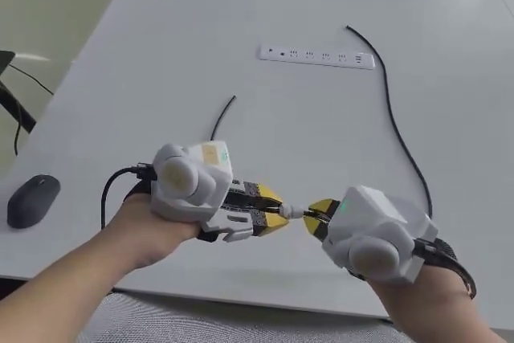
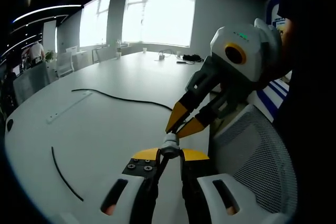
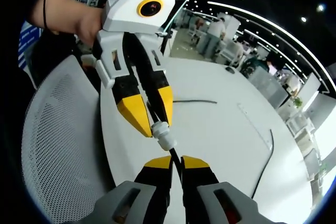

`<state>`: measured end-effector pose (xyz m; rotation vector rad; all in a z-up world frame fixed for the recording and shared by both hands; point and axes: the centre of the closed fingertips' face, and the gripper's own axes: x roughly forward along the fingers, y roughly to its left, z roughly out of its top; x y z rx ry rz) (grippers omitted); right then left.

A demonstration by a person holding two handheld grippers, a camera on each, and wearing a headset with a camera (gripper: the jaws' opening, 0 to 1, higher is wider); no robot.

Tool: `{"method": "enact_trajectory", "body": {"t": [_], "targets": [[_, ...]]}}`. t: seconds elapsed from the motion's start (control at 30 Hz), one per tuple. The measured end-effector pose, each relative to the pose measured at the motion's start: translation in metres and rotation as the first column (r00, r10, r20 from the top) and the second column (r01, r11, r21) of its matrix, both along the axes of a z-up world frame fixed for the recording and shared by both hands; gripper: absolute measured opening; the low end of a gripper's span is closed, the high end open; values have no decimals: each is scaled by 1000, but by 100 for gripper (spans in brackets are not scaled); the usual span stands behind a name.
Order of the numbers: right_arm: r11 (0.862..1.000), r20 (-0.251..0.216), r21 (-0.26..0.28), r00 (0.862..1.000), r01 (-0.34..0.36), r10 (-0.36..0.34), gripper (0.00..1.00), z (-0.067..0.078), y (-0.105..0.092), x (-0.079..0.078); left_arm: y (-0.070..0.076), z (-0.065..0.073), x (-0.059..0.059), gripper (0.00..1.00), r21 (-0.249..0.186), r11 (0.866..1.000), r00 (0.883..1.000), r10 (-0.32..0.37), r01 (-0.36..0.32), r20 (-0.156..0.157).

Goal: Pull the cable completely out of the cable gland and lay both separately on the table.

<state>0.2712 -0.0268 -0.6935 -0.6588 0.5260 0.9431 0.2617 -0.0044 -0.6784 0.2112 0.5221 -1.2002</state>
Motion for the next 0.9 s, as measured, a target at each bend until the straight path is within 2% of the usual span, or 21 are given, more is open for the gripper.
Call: {"method": "enact_trajectory", "body": {"t": [0.3, 0.5, 0.57, 0.77, 0.8, 0.87, 0.9], "targets": [[996, -40, 13, 996, 85, -85, 1, -9, -18, 8, 2, 1, 1, 15, -5, 1000, 1000, 6, -6, 2], [984, -99, 36, 981, 172, -168, 1, -21, -34, 14, 2, 2, 2, 15, -6, 1000, 1000, 6, -6, 1], [982, -105, 36, 978, 187, -182, 1, -25, -38, 15, 2, 2, 2, 15, -8, 1000, 1000, 6, -6, -2], [958, -168, 61, 949, 279, -265, 1, -38, -53, 18, 0, 2, 2, 15, -8, 1000, 1000, 4, -4, -2], [949, -201, 73, 937, 306, -286, 1, -41, -55, 17, 0, 2, 2, 15, -8, 1000, 1000, 3, -3, -2], [933, -233, 83, 917, 351, -325, 1, -45, -61, 18, 0, 2, 2, 15, -8, 1000, 1000, 3, -3, -2], [931, -234, 82, 915, 356, -329, 1, -47, -63, 19, -1, 2, 2, 15, -9, 1000, 1000, 3, -3, -2]]}}
